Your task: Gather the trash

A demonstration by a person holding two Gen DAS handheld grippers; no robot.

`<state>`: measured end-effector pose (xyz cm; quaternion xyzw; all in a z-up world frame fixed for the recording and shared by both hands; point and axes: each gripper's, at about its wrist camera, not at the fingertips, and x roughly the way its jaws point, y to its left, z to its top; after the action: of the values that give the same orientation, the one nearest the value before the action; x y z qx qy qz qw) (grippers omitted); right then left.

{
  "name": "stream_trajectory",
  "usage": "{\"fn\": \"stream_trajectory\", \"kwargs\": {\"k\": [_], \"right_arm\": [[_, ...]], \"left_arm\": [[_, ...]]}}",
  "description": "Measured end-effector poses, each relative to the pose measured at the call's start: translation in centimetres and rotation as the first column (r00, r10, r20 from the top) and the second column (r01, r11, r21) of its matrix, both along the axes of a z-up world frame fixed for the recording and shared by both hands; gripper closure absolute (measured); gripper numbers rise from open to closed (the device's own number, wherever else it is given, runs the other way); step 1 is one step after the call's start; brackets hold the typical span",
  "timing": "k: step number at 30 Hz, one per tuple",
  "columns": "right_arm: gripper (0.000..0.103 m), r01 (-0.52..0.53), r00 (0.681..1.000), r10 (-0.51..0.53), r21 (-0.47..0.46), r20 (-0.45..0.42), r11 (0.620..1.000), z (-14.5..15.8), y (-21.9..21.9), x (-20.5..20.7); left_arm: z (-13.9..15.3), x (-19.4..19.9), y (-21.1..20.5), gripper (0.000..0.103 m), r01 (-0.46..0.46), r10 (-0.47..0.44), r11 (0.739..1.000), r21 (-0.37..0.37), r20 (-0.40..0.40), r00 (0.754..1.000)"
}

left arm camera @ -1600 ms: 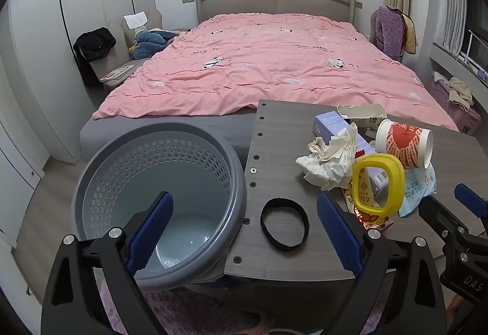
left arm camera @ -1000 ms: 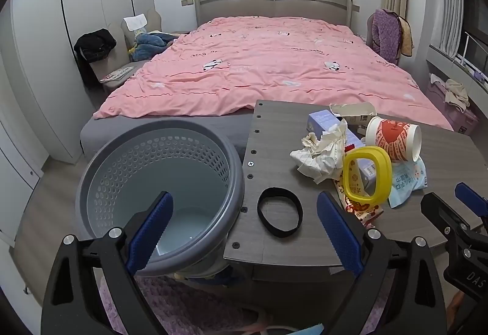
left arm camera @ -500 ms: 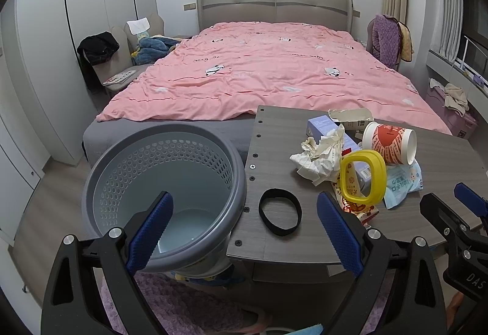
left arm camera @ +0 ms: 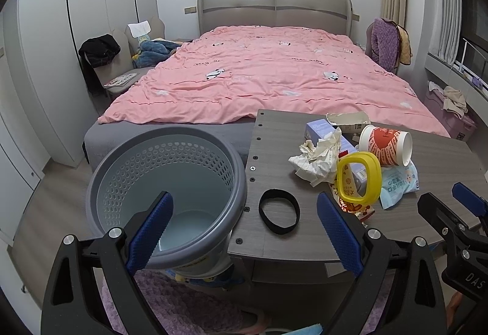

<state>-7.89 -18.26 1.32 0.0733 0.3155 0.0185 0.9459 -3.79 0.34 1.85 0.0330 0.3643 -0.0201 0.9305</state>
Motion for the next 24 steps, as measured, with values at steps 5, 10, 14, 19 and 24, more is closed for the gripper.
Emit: {"fn": "stream_trajectory", "kwargs": {"k": [5,10,14,19,24], "right_arm": [[0.006,-0.001,1.0,0.001,0.001,0.007,1.0,0.24,-0.02,-0.16],[0.006,-0.001,1.0,0.001,0.002,0.008,1.0,0.24,0.0,-0.24],[0.006,-0.002,1.0,0.002,0.004,0.01,1.0,0.3,-0.03,-0.29],[0.006,-0.002,1.0,0.002,0.005,0.01,1.0,0.34,-0.04,-0.32],[0.006,-0.002,1.0,0.002,0.004,0.01,1.0,0.35,-0.02,-0.33]], "left_arm": [[0.09,-0.19,-0.04,0.012,0.0,0.0,1.0,0.001,0.006,1.0],[0.1,-0.3,-0.13,0.012,0.002,-0.002,1.0,0.002,0.009,1.0],[0.09,-0.29,-0.12,0.012,0.001,-0.001,1.0,0.002,0.009,1.0],[0.08,-0.3,-0.13,0.012,0.0,0.0,1.0,0.003,0.009,1.0],[0.07,-0.31,-0.13,0.012,0.001,-0.001,1.0,0.002,0.009,1.0]]}}
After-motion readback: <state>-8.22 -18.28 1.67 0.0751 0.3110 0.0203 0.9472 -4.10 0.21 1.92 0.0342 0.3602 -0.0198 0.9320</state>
